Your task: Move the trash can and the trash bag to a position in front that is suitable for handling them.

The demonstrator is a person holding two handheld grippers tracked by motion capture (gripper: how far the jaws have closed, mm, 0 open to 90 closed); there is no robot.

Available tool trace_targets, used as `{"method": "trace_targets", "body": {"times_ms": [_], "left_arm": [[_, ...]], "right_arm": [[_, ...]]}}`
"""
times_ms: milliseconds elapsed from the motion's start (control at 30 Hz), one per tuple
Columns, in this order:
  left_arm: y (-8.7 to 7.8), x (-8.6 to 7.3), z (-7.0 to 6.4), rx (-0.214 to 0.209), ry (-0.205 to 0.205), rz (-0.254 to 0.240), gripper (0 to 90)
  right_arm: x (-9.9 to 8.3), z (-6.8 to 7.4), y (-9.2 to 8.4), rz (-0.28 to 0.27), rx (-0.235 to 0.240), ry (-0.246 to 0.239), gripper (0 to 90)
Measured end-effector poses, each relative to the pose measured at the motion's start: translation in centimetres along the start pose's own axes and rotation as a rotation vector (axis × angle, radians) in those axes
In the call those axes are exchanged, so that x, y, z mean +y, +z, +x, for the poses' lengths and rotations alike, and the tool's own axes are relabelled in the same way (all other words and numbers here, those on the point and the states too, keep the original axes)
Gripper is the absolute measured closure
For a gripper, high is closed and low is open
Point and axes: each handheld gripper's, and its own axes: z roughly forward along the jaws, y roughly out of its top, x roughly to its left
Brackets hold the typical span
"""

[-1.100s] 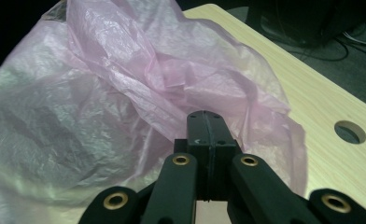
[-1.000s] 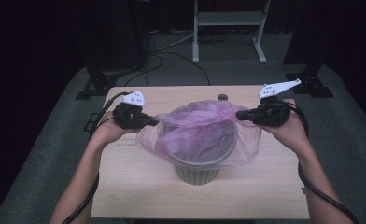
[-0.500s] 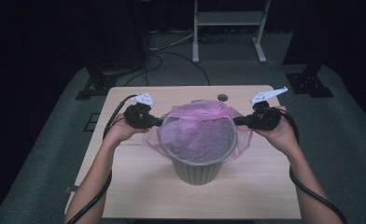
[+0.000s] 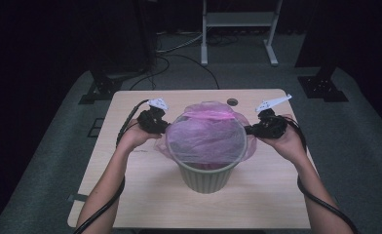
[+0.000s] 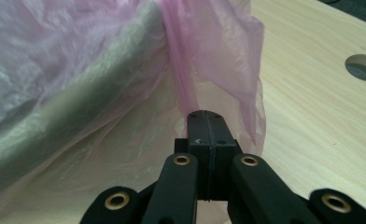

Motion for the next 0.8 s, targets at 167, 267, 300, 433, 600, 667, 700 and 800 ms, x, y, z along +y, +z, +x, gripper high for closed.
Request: {"method": "trace_targets", "body": {"times_ms": [167, 267, 300, 433, 600, 667, 700, 800], "left_arm": [[0.3, -0.1, 0.2, 0.006, -0.01, 0.008, 89.9], [0.6, -0.5, 0.5, 0.025, -0.017, 0.051, 89.9], [0.6, -0.7, 0.7, 0.021, -0.026, 0.045, 89.9], [0.7, -1.2, 0.8, 0.009, -0.037, 0.004, 89.7], [0.5, -1.4, 1.1, 0.022, -0.06, -0.007, 89.5], [0.5, -1.5, 1.2, 0.019, -0.063, -0.012, 88.1], [0.4, -1.6, 1.1, 0.027, -0.063, -0.017, 85.3], [0.0, -1.8, 0.9, 0.004, -0.067, -0.051, 73.7]], "right_arm": [[-0.1, -0.1, 0.4, 0.024, -0.009, 0.006, 90.0], [-0.8, -0.4, 0.9, 0.047, 0.002, 0.024, 90.0], [-1.1, -0.4, 1.0, 0.038, 0.013, 0.028, 90.0], [-1.7, -0.5, 1.2, 0.018, 0.036, 0.035, 90.0], [-1.8, -0.7, 0.6, -0.01, 0.045, 0.037, 90.0], [-1.9, -0.6, 0.3, -0.012, 0.047, 0.038, 90.0], [-1.9, -0.6, 0.2, -0.013, 0.048, 0.039, 90.0], [-2.1, -0.6, -0.2, -0.025, 0.072, 0.043, 90.0]]}}
